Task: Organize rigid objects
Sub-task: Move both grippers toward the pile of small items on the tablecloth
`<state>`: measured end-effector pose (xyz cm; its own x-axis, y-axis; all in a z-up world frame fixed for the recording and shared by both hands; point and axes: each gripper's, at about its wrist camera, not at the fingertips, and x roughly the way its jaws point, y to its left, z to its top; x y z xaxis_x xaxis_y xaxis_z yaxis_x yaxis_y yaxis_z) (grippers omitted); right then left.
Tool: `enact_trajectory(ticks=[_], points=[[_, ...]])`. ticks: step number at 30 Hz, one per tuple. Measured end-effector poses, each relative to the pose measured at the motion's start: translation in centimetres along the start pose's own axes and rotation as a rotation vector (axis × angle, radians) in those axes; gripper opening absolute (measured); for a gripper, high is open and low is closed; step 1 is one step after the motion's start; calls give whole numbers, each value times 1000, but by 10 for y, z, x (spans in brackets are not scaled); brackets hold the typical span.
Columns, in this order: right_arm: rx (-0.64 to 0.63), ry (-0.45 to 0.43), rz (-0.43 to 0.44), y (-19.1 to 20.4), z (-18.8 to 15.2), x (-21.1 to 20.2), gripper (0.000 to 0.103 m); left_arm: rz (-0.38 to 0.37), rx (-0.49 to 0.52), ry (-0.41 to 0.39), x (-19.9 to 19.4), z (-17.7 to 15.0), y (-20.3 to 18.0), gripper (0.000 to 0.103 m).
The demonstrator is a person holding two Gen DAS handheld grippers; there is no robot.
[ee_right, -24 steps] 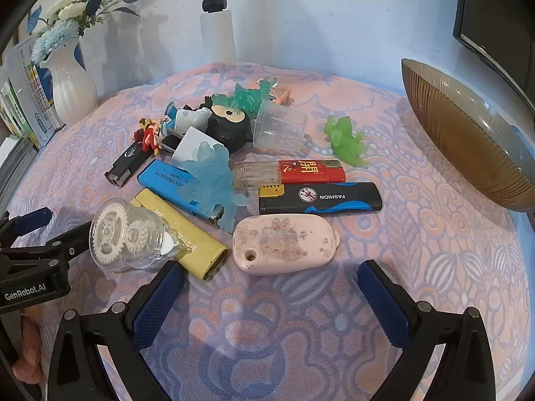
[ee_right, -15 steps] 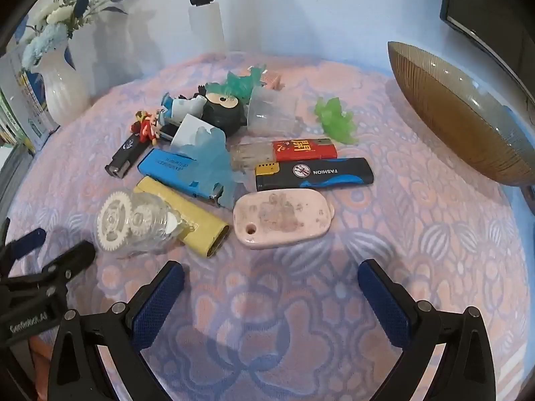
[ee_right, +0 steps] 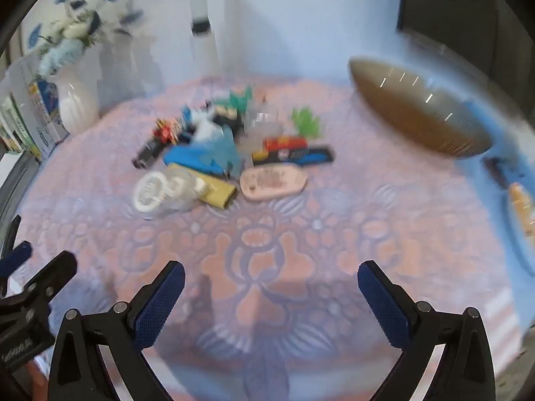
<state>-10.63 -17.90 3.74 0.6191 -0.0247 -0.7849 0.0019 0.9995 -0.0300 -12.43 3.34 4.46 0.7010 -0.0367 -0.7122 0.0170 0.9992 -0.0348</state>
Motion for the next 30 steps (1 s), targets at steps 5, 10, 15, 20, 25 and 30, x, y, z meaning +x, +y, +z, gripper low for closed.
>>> enact_trajectory(ticks=[5,10,15,20,25,30], points=[[33,-185,-9,4,6,-87,103,-37,-39,-118,-62,8,8,102],[55,-325,-14,9,11,-156,103,-18,-37,-273,-118,9,-2,102],[52,-372,4,12,9,-183,103,-35,2,-345,-143,-3,-15,102],[40,-336,0,13,0,-163,103,-30,7,-353,-134,-8,-22,102],[64,-260,40,3,1,-127,103,-48,-28,-291,-102,-7,-21,102],[93,-195,55,-9,3,-89,103,-68,-48,-237,-64,-7,-17,102]])
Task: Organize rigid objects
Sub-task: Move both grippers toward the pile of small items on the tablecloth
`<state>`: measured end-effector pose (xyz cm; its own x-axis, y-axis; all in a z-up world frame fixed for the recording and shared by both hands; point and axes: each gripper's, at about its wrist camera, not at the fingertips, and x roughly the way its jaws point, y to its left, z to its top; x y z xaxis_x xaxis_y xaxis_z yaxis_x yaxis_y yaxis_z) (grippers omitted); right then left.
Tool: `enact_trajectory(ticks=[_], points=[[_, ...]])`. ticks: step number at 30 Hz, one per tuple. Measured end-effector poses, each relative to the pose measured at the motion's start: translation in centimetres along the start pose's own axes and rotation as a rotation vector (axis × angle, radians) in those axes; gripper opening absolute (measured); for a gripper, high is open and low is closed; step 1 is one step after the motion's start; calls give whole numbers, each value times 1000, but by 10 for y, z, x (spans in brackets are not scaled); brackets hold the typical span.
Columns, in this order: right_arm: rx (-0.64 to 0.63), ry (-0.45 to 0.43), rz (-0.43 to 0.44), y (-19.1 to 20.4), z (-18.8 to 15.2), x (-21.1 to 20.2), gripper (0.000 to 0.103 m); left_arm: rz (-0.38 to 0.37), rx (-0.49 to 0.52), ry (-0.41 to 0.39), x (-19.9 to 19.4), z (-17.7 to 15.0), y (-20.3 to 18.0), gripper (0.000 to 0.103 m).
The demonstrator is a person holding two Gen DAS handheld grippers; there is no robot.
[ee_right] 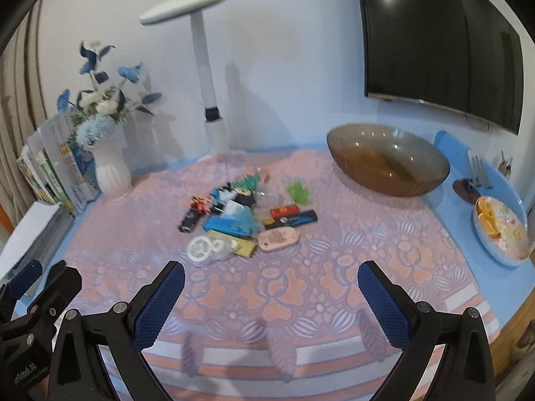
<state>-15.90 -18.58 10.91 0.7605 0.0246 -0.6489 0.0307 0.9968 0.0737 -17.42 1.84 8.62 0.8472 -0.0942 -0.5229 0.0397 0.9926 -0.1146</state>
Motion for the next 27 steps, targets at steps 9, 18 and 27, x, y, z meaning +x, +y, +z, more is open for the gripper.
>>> enact_trajectory(ticks=[9,18,27], points=[[2,6,-67,-29,5,42,103,-56,-1,101,64,-4,3,102],[-76,-34,-51,-23,33,100,103,-3,102,118,125,15,-9,102],[-43,7,11,-32,18,133,103,-36,39,202,149,8,2,102]])
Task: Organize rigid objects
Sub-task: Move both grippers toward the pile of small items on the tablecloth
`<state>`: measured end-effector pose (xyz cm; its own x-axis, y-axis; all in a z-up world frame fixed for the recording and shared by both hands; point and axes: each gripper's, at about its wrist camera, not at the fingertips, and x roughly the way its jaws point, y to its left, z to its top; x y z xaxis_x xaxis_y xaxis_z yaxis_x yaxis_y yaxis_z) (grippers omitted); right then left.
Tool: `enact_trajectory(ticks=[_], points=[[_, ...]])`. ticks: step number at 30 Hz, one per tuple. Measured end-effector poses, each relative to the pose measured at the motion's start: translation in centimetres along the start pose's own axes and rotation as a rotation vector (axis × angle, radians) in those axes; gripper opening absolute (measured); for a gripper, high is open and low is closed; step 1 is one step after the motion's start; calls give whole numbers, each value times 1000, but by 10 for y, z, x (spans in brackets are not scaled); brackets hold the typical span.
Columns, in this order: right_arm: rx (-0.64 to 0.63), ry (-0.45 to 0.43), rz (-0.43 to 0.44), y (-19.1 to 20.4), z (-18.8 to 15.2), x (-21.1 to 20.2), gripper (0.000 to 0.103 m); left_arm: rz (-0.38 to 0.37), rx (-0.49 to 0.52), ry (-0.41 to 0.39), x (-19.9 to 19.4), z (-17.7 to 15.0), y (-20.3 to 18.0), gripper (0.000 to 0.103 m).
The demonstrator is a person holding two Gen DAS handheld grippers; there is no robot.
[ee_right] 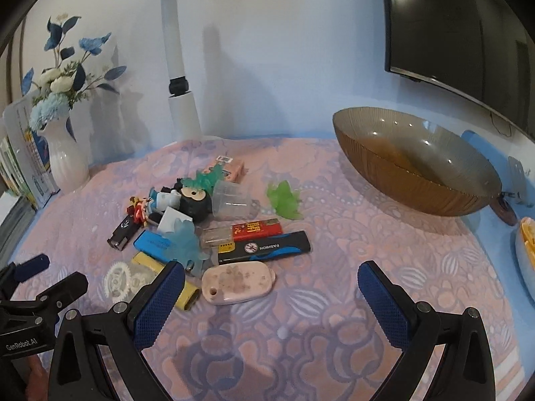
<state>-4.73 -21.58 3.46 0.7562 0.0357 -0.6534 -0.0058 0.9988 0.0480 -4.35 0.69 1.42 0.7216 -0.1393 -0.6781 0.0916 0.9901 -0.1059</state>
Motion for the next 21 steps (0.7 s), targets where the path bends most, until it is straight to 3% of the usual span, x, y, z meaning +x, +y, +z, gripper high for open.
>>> enact_trajectory(ticks=[6,21], points=[[34,-11,-5,-6,-1,-2,103,-19,-39,9,3,1,7,102],[49,-40,-42,-19,-17,-52,103,33,79,-43,-7,-2,-17,102]])
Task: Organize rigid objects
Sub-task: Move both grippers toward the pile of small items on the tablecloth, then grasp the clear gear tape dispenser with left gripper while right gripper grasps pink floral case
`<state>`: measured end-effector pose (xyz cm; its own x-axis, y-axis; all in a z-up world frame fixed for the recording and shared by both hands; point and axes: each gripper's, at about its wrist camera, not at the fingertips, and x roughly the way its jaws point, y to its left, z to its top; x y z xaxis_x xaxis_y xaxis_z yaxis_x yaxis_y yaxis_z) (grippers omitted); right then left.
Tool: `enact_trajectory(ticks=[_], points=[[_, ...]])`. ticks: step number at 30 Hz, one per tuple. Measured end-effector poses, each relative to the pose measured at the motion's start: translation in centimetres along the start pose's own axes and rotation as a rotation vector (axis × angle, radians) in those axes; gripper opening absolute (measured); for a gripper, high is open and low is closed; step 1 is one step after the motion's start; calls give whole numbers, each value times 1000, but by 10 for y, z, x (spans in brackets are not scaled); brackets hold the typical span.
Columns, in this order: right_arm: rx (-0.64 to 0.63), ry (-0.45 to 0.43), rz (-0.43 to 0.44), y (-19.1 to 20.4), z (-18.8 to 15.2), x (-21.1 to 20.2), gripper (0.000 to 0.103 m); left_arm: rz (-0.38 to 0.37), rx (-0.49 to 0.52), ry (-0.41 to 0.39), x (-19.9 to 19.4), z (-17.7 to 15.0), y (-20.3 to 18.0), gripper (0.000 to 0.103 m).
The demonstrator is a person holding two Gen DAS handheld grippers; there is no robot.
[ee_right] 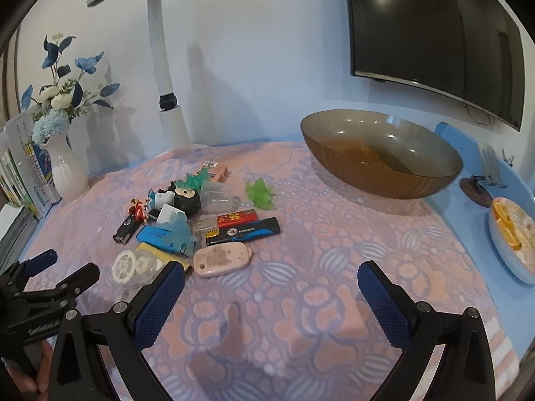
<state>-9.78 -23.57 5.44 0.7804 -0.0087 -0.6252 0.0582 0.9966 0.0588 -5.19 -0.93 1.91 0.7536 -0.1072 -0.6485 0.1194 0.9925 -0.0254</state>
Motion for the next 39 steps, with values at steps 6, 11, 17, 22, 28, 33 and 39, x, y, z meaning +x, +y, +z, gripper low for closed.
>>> enact_trajectory(ticks=[6,11,17,22,28,33,39], points=[[-10,-34,-1,-6,-5,-24,103,-35,-26,5,-1,0,5,102],[-8,-35,9,-6,-3,-26,103,-46,-11,2,-2,-2,2,102],[-43,-6,10,-1,1,-14,103,-74,-3,10,-2,-2,1,102],[-31,33,22,-8,1,0,103,-78,-8,20,1,-2,1,102],[-60,91,60,-7,-2,9,103,-138,11,84,1,1,-1,102],[-265,246,188,9,20,21,103,-234,171,84,-21,22,-12,102],[-394,271,264,12,41,41,94,-300,369,152,-4,30,-32,102]])
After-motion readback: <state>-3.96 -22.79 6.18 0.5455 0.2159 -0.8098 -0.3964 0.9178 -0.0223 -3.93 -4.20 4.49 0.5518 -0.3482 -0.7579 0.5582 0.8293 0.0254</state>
